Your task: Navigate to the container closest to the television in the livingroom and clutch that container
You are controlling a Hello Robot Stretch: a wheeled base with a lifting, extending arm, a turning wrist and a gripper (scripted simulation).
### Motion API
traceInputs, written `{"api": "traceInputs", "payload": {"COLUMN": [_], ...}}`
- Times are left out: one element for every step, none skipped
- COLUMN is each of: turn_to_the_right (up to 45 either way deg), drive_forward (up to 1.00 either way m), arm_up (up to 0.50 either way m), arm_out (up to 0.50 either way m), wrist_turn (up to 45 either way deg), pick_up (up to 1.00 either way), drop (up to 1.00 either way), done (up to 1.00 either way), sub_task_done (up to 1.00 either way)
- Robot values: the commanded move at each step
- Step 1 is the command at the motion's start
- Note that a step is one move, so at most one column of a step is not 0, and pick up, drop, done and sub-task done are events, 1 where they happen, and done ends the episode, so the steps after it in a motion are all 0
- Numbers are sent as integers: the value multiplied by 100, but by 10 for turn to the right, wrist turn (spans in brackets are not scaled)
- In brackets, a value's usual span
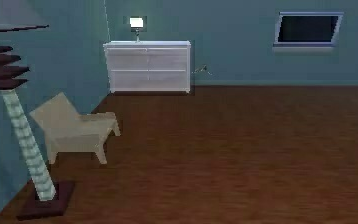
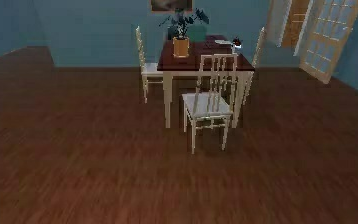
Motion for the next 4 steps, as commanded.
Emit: {"api": "traceInputs", "payload": {"turn_to_the_right": [450, 450, 360, 0], "drive_forward": [0, 0, 0, 100], "arm_up": [0, 0, 0, 0], "arm_out": [0, 0, 0, 0], "wrist_turn": [0, 0, 0, 0], "pick_up": [0, 0, 0, 0], "drop": [0, 0, 0, 0], "done": [0, 0, 0, 0], "sub_task_done": [0, 0, 0, 0]}}
